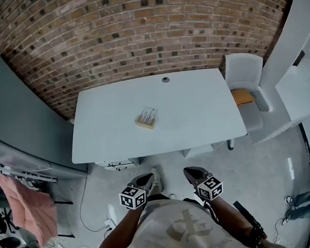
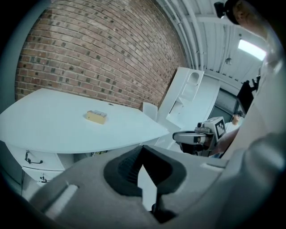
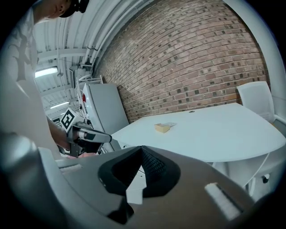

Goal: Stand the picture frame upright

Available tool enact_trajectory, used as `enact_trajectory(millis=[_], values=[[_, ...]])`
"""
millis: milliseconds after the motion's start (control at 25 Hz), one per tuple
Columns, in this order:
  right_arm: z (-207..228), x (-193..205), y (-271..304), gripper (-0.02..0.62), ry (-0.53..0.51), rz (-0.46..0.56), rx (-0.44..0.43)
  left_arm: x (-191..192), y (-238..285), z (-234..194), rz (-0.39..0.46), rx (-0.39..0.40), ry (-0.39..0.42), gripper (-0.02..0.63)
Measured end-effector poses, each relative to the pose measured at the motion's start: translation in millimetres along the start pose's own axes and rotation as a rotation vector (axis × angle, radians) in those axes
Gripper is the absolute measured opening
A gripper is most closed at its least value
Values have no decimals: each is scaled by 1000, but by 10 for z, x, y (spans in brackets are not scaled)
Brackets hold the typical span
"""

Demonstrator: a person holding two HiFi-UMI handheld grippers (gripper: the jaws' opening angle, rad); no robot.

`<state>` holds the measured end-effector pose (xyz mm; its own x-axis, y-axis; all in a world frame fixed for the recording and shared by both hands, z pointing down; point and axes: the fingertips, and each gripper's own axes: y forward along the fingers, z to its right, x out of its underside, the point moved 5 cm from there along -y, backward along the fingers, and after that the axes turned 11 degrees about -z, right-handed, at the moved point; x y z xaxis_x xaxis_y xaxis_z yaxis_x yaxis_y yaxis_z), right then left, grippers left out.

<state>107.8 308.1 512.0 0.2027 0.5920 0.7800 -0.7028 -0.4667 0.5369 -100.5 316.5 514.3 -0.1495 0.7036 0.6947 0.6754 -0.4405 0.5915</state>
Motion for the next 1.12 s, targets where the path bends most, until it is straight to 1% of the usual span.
enact_trajectory(millis=[240,440,640,720,920,1120], values=[[262,-182,130,8,12,-10,67,-261,241,-184,-15,47,12,2],[455,-441,257,8,16,6,93,-522,422,-459,-29,61,15,3],[650,-705,461,8,16,-4,116,-786,548,-689,-35,90,31,3],[673,-817,557,8,16,0,111,-869,563,-800,-39,96,29,2],[622,-1126,794,6,31,51,55,-1080,548,-1124,-48,98,28,3],[653,-1362,1057,6,26,24,57,-1294,553,-1421,-52,111,31,2]])
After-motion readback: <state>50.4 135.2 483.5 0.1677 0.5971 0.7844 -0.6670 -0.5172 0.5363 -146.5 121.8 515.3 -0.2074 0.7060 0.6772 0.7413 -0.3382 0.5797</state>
